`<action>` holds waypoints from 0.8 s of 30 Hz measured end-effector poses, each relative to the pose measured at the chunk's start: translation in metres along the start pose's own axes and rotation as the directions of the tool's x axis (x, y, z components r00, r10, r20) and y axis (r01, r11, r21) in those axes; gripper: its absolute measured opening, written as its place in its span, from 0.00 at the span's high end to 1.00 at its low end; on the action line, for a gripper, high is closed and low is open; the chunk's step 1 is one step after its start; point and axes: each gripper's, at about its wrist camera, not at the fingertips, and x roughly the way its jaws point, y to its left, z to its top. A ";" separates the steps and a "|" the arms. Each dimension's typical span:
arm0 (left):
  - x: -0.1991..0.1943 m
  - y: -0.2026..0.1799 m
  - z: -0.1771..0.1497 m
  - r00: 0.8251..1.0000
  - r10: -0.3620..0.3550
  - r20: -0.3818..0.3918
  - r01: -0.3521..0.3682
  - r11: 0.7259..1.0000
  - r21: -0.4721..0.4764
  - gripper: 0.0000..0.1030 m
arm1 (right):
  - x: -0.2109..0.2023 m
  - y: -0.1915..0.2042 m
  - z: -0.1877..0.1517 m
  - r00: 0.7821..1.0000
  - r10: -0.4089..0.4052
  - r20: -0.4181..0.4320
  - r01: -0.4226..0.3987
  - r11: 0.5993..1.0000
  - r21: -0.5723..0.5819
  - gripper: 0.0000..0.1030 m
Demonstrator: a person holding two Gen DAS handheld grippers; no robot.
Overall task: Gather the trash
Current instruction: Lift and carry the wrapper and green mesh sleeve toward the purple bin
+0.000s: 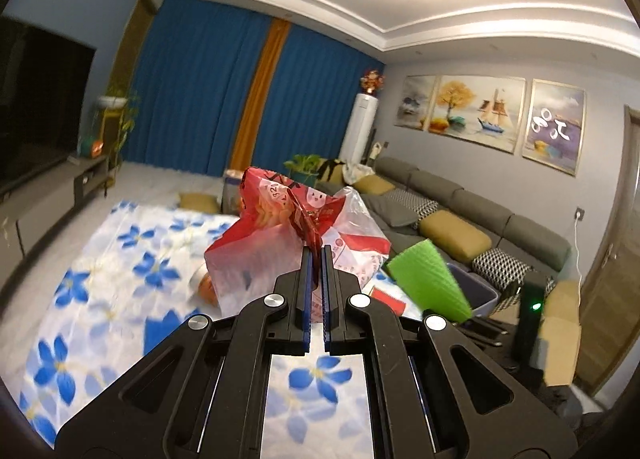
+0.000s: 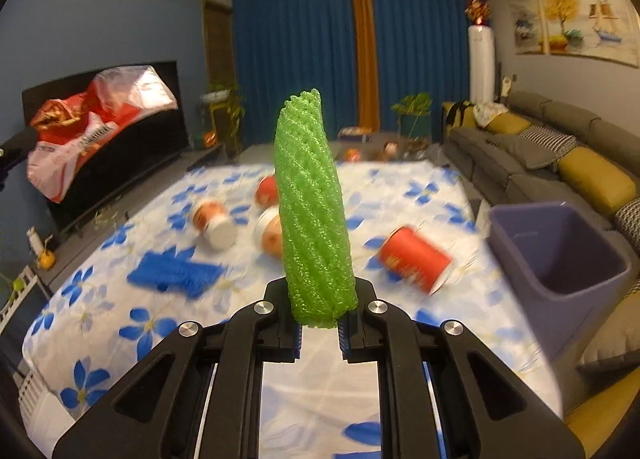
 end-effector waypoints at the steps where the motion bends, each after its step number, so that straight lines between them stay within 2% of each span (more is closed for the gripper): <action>1: 0.008 -0.007 0.003 1.000 -0.015 -0.006 0.015 1.000 0.010 0.97 | -0.003 -0.006 0.003 1.000 -0.011 0.010 0.011 1.000 0.003 0.85; 8: 0.072 -0.057 0.005 0.994 -0.090 -0.062 0.095 0.992 0.080 0.97 | -0.022 -0.049 0.018 0.992 -0.111 0.054 0.109 0.994 0.026 0.85; 17: 0.154 -0.120 -0.009 0.978 -0.154 -0.141 0.173 0.976 0.134 0.97 | -0.022 -0.112 0.024 0.975 -0.218 0.049 0.211 0.971 0.108 0.85; 24: 0.215 -0.163 -0.020 0.956 -0.210 -0.205 0.242 0.959 0.147 0.97 | -0.020 -0.165 0.029 0.943 -0.331 0.041 0.320 0.932 0.169 0.85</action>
